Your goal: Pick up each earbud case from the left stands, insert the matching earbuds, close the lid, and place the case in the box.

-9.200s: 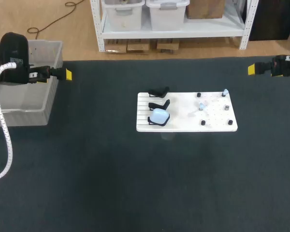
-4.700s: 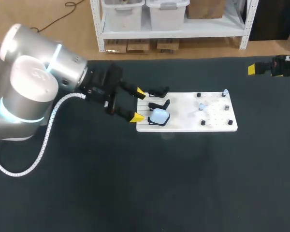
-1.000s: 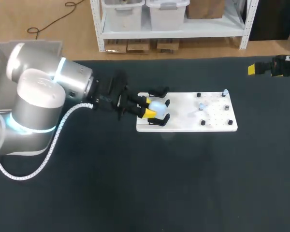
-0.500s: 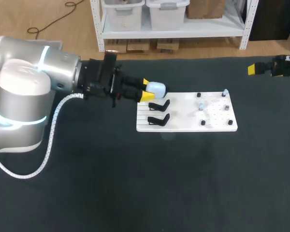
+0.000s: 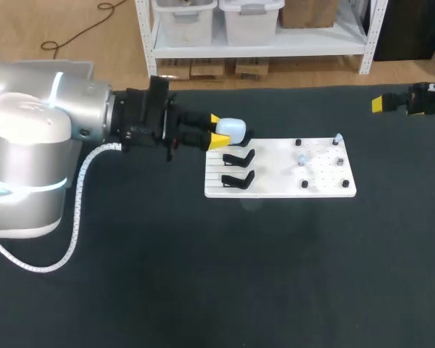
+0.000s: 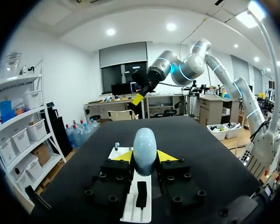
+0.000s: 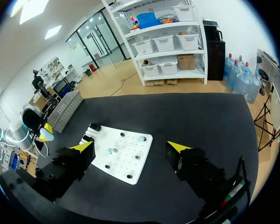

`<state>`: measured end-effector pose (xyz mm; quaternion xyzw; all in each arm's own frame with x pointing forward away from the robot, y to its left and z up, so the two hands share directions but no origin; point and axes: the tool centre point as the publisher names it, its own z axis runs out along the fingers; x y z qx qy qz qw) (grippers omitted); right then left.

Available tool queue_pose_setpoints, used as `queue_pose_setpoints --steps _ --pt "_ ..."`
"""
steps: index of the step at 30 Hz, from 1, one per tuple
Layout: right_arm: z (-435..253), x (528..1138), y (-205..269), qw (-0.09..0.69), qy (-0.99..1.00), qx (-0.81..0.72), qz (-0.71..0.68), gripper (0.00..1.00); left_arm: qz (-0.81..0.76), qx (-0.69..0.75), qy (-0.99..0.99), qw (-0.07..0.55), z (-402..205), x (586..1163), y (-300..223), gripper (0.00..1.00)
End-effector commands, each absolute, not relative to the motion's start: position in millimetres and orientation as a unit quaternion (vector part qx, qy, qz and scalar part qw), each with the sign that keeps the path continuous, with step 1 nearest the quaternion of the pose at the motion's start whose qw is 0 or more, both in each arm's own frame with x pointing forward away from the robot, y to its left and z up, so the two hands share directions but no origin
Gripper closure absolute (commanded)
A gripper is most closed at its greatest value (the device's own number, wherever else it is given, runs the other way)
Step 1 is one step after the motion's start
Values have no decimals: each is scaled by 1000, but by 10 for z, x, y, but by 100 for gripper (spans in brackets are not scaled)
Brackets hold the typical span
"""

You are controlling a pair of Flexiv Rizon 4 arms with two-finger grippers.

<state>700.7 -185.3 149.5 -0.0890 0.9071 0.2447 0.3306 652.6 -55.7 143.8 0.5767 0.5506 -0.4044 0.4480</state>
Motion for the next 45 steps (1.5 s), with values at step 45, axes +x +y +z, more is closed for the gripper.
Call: queue_pose_setpoints --steps 45 --pt "1665 6158 -935 300 917 -182 190 0 -460 569 502 461 1479 6353 -531 100"
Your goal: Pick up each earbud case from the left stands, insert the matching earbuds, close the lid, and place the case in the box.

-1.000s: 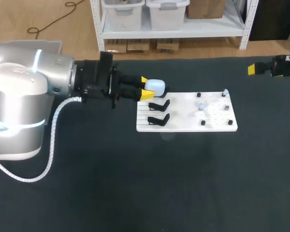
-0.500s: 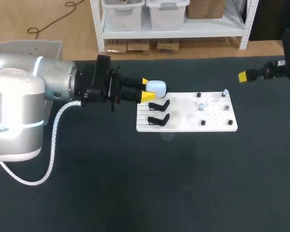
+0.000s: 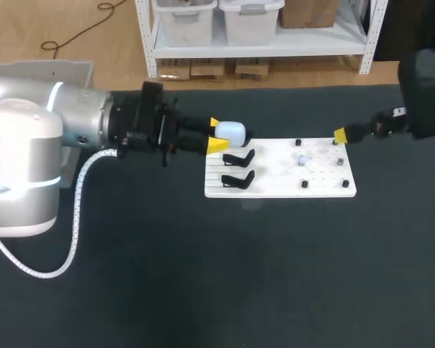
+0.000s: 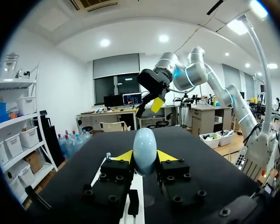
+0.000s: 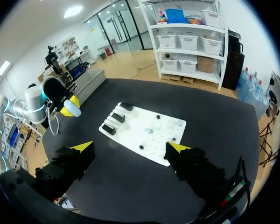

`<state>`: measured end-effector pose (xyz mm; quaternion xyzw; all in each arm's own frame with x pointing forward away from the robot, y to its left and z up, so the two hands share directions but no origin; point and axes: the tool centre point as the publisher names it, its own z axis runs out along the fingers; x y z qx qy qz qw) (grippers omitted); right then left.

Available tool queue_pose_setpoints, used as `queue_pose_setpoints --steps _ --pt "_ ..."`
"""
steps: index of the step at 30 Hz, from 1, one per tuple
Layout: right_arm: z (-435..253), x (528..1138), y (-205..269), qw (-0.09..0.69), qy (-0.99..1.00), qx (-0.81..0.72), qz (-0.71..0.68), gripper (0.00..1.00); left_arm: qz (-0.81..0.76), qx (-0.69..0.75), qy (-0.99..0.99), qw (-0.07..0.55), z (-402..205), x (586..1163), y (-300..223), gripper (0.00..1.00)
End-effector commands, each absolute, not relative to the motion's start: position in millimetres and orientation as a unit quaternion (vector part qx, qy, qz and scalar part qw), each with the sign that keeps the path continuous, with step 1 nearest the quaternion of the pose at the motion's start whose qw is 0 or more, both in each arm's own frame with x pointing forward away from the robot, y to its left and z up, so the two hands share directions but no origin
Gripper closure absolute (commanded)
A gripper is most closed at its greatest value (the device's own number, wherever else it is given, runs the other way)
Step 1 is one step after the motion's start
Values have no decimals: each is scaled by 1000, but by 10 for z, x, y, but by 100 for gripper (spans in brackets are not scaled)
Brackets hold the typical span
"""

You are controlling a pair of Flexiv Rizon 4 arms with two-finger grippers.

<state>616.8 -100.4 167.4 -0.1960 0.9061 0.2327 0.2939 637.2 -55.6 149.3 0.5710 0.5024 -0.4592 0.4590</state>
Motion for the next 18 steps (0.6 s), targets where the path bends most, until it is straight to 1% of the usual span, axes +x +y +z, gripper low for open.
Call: queue_pose_setpoints --steps 1,18 --pt "1655 6149 -919 298 918 -182 189 0 -460 569 501 461 1476 6351 -528 100" --pt "1563 6045 -751 276 930 -188 154 0 -480 566 489 458 1440 6332 -535 100"
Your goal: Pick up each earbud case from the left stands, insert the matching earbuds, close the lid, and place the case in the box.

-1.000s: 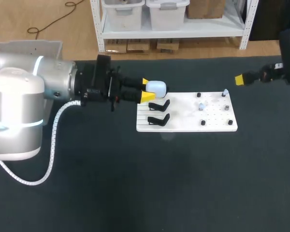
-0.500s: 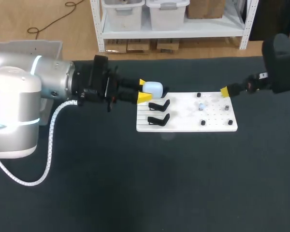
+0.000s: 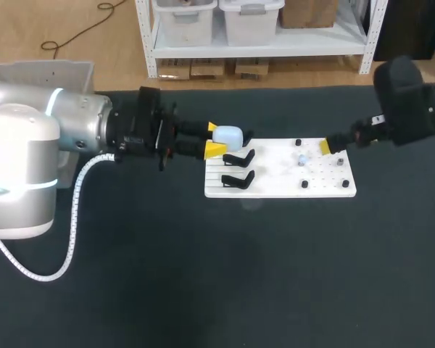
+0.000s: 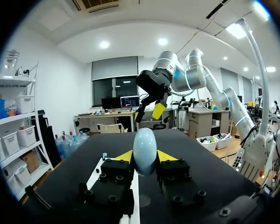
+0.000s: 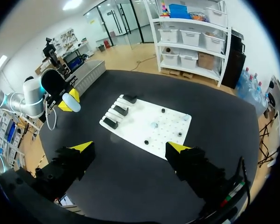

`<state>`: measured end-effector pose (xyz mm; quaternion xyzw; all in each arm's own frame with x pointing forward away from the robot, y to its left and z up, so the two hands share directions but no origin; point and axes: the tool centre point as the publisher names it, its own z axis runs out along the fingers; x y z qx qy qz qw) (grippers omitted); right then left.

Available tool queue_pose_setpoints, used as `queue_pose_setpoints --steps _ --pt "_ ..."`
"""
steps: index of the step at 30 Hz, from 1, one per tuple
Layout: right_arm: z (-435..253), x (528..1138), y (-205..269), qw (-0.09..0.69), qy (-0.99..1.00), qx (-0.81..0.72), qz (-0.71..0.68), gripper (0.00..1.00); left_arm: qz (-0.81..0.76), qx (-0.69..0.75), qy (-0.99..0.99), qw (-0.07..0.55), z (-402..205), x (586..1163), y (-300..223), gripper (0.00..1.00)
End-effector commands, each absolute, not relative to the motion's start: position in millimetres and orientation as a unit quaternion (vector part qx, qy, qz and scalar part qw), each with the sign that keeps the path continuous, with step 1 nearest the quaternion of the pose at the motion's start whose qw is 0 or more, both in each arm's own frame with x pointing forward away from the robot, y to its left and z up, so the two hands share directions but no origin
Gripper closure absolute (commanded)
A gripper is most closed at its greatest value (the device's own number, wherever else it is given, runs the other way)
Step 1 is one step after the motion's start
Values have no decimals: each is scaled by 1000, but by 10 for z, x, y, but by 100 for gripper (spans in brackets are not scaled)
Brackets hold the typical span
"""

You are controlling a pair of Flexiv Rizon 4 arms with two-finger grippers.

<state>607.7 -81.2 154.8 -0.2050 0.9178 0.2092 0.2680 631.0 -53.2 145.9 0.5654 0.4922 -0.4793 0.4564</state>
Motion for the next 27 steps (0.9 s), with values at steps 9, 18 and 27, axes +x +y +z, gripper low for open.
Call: queue_pose_setpoints --steps 9,18,27 --pt "1654 6005 -440 261 938 -201 111 0 -479 565 489 460 1436 6336 -531 100" --pt "1684 6013 -69 226 945 -215 102 0 -479 565 489 460 1436 6336 -531 100" --pt "1645 6027 144 206 948 -216 106 0 -479 565 489 460 1436 6336 -531 100"
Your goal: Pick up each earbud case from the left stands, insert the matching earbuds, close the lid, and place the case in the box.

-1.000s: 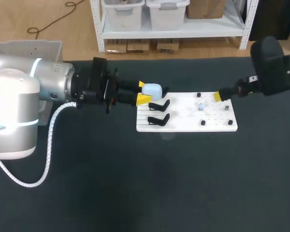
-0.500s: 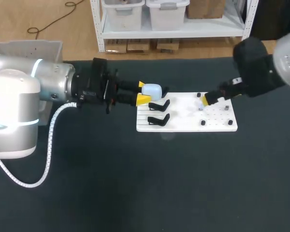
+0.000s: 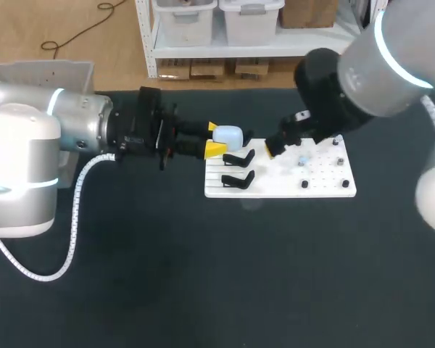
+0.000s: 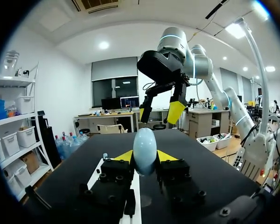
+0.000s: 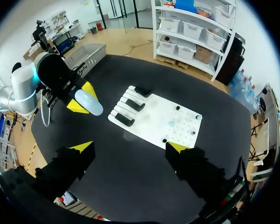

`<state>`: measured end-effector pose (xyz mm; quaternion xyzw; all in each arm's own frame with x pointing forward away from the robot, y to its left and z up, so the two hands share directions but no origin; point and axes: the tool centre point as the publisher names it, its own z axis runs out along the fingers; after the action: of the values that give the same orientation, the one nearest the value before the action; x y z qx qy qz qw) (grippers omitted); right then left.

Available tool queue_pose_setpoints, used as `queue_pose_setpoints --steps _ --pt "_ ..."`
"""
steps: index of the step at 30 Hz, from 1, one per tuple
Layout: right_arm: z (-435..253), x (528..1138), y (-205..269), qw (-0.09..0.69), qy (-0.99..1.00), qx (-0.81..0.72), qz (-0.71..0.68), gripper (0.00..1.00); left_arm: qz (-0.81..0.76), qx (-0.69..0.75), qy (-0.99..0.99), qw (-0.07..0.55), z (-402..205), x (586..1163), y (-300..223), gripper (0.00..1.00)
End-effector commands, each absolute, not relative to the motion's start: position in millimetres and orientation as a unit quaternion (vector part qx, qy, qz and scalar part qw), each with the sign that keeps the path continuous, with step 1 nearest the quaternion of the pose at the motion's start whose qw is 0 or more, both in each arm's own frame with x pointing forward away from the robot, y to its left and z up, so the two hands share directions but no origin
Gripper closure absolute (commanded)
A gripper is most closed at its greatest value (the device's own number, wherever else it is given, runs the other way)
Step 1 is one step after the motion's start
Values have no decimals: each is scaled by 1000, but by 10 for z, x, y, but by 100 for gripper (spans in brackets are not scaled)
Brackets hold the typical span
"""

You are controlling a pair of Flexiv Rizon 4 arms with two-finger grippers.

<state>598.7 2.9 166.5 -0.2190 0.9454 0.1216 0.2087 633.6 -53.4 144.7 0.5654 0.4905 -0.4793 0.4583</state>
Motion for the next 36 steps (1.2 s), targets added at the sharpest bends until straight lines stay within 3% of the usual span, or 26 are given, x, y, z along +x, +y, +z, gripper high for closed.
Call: queue_pose_setpoints --steps 1,18,36 --pt "1641 6030 169 205 948 -217 107 0 -479 565 489 460 1436 6336 -531 100" --pt "1594 6155 513 199 944 -229 128 0 -479 565 489 460 1436 6336 -531 100" --pt "1562 6238 569 198 943 -236 127 0 -479 565 489 460 1436 6336 -531 100"
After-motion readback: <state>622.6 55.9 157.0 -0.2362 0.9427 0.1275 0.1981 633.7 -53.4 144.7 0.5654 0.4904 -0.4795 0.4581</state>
